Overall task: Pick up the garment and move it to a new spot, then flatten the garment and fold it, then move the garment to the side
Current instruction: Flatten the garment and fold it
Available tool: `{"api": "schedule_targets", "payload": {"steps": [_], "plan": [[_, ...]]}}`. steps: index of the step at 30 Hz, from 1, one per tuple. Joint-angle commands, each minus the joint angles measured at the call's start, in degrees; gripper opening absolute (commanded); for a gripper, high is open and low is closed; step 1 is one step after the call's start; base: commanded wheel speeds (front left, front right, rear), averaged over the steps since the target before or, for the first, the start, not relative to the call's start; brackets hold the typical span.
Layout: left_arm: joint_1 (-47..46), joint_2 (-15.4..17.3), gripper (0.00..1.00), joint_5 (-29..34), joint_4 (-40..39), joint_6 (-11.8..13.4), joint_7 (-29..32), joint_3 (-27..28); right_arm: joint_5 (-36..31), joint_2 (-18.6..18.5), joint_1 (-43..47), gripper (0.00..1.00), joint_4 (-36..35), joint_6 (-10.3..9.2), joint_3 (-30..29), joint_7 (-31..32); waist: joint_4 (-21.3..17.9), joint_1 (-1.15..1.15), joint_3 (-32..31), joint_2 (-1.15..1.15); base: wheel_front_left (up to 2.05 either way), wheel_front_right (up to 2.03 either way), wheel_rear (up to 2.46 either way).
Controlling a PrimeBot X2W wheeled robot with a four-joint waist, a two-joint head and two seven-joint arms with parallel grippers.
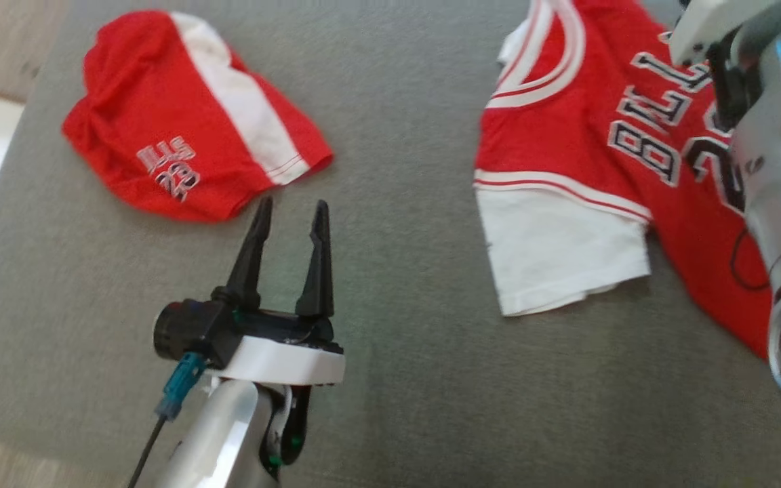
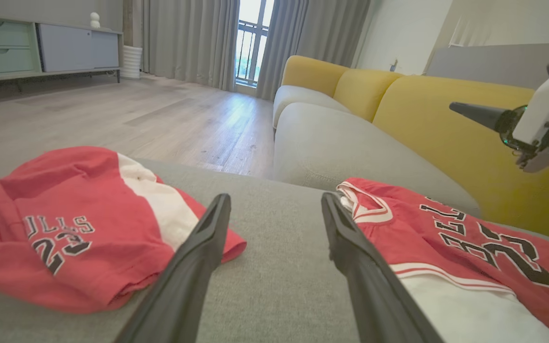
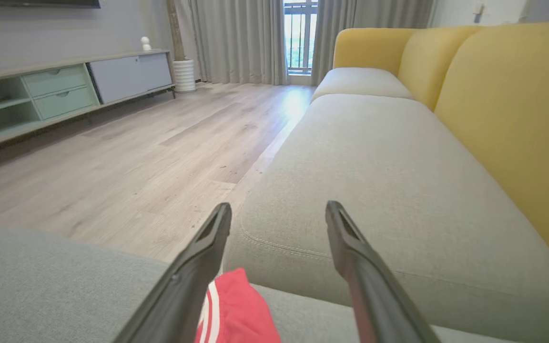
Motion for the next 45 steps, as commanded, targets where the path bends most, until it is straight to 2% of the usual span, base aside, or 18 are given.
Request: {"api": "schedule_targets", "payload": {"steps": [1,4,12,18,22,27,29,37,42,45], "plan": [[-0.7,0.3,1.00,0.8,-2.0,-0.4,-0.4,2.6,1.8,1.7,1.2,1.00,-1.6,0.43,0.9,-0.9,-3.8,0.00,-3.4,0.00,0.00,0.00,0.00],[-0.1,0.3,1.00,2.2,-2.1,-0.8,-0.4,4.0,5.3,2.2,5.3,1.00,-5.1,0.43,2.1,-1.2,-6.8,0.00,-5.7,0.00,0.00,0.00,0.00],[3.0,0.3,1.00,4.3,-2.8,-1.4,-0.4,7.9,14.7,2.4,27.2,1.00,-27.6,0.43,7.4,-1.2,-13.4,0.00,-10.8,0.00,0.00,0.00,0.00],[5.0,0.3,1.00,4.5,-2.6,-1.6,-0.4,8.1,15.9,2.8,45.7,1.00,-44.1,0.43,4.9,-1.2,-15.7,0.00,-12.5,0.00,0.00,0.00,0.00],[5.8,0.3,1.00,4.2,-1.8,-1.8,-0.4,7.5,15.3,4.3,56.4,1.00,-51.9,0.43,1.7,-1.2,-16.1,0.00,-13.1,0.00,0.00,0.00,0.00],[6.1,0.3,1.00,4.2,-0.1,-2.0,-0.4,6.6,15.6,5.0,63.2,1.00,-55.8,0.43,0.3,-1.2,-16.3,0.00,-13.1,0.00,0.00,0.00,0.00],[6.0,0.3,1.00,4.3,0.4,-2.1,-0.4,6.2,17.7,5.0,64.6,1.00,-56.5,0.43,0.5,-1.2,-16.3,0.00,-13.0,0.00,0.00,0.00,0.00],[4.5,0.3,1.00,4.2,2.8,-2.8,-0.4,4.7,18.9,5.0,64.9,1.00,-58.9,0.43,0.4,-0.9,-17.3,0.00,-11.6,0.00,0.00,0.00,0.00],[1.4,0.3,1.00,4.0,9.7,-3.5,-0.3,-0.8,19.1,5.0,64.7,1.00,-59.3,0.43,-0.2,-0.8,-18.5,0.00,-9.9,0.00,0.00,0.00,0.00],[-1.3,0.3,1.00,1.5,15.5,-3.7,2.5,-4.9,19.6,5.0,64.3,1.00,-59.2,0.43,0.1,-0.8,-19.5,0.00,-8.7,0.00,0.00,0.00,0.00]]}}
